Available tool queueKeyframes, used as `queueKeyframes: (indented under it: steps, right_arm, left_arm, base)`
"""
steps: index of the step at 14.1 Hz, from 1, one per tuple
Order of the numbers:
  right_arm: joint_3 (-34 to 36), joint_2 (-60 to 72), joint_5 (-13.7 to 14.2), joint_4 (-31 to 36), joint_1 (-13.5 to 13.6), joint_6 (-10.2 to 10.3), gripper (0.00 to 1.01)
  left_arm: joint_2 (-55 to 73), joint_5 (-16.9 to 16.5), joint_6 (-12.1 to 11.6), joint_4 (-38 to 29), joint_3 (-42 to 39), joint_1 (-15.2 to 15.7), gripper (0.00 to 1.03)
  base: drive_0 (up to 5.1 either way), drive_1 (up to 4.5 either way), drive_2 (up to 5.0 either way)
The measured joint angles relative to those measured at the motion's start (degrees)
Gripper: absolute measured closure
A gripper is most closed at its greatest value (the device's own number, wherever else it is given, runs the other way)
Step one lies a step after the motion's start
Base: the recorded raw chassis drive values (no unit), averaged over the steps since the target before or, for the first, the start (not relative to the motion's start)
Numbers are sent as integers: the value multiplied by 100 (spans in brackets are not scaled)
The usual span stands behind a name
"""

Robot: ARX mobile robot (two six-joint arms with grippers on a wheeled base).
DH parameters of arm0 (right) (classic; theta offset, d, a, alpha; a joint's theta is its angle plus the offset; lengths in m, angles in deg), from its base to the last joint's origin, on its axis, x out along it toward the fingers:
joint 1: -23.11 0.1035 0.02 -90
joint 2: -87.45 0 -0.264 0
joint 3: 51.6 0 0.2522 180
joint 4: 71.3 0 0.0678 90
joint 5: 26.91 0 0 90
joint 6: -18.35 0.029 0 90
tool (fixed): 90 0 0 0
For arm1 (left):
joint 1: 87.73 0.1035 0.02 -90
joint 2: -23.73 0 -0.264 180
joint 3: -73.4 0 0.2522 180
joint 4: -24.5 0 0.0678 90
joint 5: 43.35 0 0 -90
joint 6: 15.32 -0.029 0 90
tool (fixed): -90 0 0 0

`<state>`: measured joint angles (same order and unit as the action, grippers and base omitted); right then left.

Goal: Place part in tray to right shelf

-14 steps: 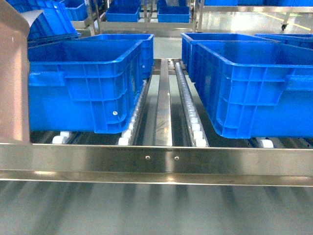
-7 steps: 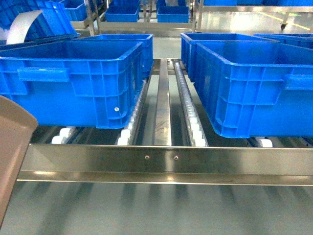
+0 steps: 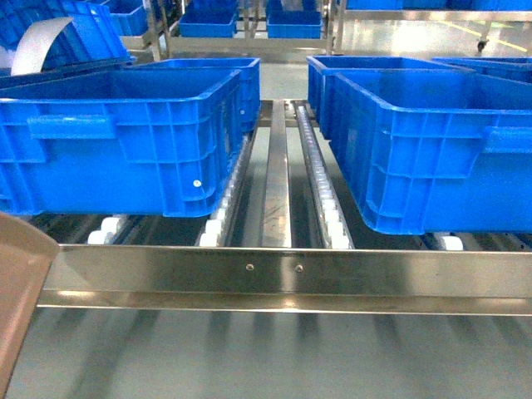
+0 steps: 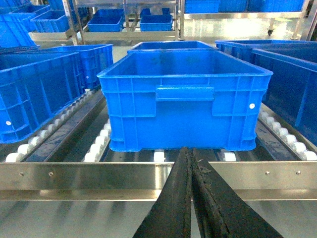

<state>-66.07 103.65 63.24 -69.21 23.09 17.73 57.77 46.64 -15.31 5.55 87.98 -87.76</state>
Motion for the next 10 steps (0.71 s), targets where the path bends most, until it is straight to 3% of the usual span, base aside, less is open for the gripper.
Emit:
queueKeyframes:
  steps: [5, 6, 10]
  right_arm:
    - [0, -586, 0, -538, 0, 2, 99]
    - [-4, -1401, -11, -1633, 0, 7, 99]
    - [-4, -1589, -13, -1657, 0, 15, 99]
  left_arm:
    - [-1156, 7, -2, 1075, -2, 0, 90]
    - [-1545, 15, 2, 1475, -2, 0, 90]
    - [-1893, 20, 0, 1810, -2, 0, 90]
  base:
    - [0, 0, 0]
    - [0, 0, 0]
    - [0, 0, 0]
